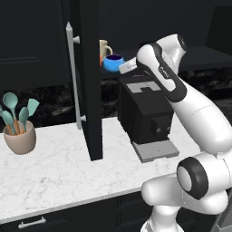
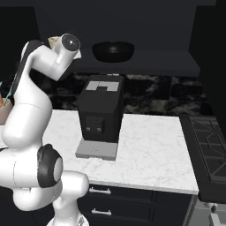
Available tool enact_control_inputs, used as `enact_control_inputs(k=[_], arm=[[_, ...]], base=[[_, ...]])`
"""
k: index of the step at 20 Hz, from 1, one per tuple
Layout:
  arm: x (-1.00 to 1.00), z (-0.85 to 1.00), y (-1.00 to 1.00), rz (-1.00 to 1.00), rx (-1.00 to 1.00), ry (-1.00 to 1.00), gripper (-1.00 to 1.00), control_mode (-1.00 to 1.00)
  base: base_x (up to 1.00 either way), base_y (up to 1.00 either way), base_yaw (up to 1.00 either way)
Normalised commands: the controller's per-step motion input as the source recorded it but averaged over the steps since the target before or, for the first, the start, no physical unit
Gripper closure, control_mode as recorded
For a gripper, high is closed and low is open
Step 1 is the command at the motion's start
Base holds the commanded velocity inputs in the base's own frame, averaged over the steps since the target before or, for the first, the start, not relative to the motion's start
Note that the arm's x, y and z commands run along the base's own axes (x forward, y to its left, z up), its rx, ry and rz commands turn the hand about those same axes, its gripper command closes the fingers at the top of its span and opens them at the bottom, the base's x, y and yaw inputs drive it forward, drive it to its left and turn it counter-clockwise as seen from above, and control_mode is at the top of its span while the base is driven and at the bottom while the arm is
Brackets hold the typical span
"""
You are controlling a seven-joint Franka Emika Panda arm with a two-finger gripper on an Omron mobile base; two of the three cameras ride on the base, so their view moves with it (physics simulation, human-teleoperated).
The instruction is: Gather all objects into one cabinet and sort the glasses and bowls to opposite sides.
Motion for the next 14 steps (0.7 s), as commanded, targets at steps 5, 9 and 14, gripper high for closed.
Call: enact_control_inputs(k=[5, 9, 14], arm=[[0.20, 0.00, 0.05, 0.00, 0.00, 0.00, 1.00, -1.00], [0.11, 0.00, 0.11, 0.00, 0.00, 0.00, -1.00, -1.00], [0.01, 0.00, 0.06, 0.00, 0.00, 0.00, -1.00, -1.00]], base=[[0.00, 0.00, 0.00], [0.00, 0.00, 0.00], [0.00, 0.00, 0.00]])
